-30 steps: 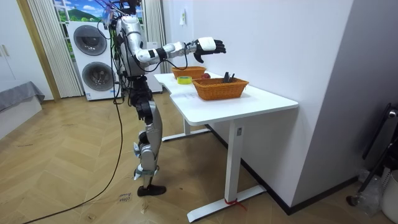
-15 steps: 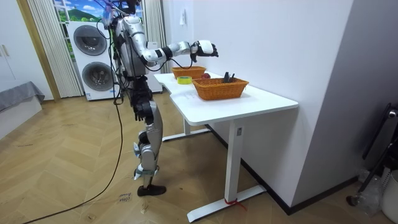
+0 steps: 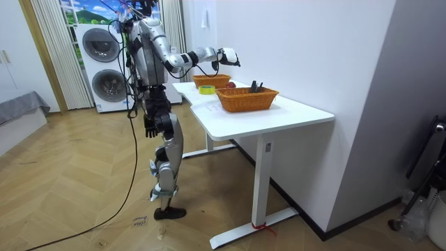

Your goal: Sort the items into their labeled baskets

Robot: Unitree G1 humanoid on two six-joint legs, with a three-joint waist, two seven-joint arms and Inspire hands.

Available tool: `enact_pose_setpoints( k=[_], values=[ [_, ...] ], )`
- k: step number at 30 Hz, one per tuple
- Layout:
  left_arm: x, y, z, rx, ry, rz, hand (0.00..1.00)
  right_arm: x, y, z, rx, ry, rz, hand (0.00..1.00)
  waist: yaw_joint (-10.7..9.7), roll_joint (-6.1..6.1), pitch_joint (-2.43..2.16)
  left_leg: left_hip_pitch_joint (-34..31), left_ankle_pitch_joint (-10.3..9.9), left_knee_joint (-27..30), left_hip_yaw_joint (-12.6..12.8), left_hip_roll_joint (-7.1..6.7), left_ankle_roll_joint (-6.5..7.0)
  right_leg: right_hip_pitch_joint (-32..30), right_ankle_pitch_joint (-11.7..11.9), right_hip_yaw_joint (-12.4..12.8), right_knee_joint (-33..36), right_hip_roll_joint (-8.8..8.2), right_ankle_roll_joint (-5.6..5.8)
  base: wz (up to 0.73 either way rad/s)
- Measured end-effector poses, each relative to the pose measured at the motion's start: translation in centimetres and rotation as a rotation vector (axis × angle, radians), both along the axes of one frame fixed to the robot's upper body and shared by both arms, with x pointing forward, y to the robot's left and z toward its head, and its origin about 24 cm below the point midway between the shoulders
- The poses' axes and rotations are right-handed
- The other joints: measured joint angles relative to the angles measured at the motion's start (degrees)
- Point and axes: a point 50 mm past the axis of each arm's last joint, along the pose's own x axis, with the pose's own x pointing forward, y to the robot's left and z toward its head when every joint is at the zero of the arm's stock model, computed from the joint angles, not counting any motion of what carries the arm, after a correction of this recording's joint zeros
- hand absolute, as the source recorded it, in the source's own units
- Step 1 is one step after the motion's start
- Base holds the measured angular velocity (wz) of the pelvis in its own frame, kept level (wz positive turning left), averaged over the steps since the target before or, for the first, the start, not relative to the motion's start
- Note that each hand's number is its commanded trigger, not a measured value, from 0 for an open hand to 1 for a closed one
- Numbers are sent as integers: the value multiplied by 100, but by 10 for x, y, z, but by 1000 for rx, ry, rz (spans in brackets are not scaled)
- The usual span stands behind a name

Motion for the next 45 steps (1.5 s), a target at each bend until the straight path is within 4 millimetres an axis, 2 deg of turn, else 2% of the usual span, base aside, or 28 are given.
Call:
enact_pose_setpoints(
  k=[6,12,20,22,27,32,36,42,45],
  values=[
    [5,1,1,8,-15,-23,0,0,7,-18,-22,76,29,0,93,-35,-25,-6,3,15,6,-1,-2,-1,0,-11,1,-6,0,1],
    [9,2,2,13,-31,-29,0,2,9,-22,-26,92,34,0,166,-105,-71,5,4,16,8,-1,-3,6,0,-42,4,-8,0,0],
    [9,2,2,10,-16,-56,0,9,16,-29,-52,138,51,0,225,-173,-36,12,3,38,6,-4,-3,25,0,-60,8,-14,0,0],
    [9,3,2,15,-1,-80,0,9,16,-30,-53,145,48,0,314,-186,-24,9,3,40,6,-4,-3,25,0,-63,8,-15,0,0],
    [8,4,2,4,3,-84,0,10,18,-30,-47,146,56,0,386,-227,6,-15,2,53,-57,-10,-3,30,0,-111,8,-16,0,6],
    [8,4,2,-8,7,-82,0,9,24,-40,-53,188,77,0,475,-219,19,-13,2,58,-114,-19,-2,62,0,-197,6,-26,0,6],
    [4,3,2,-22,29,-77,0,15,28,-34,-64,175,78,0,487,-165,57,-13,7,59,-173,-47,6,80,-3,-207,3,-40,5,3],
    [6,2,1,-31,46,-94,0,25,30,-36,-193,196,87,0,508,-169,54,-81,4,101,-248,-83,11,74,-16,-221,-27,-50,26,6],
    [7,1,1,-36,44,-95,0,25,32,-39,-212,206,90,0,592,-164,54,-96,4,101,-248,-92,11,81,-16,-228,-83,-46,26,1]
  ],
)
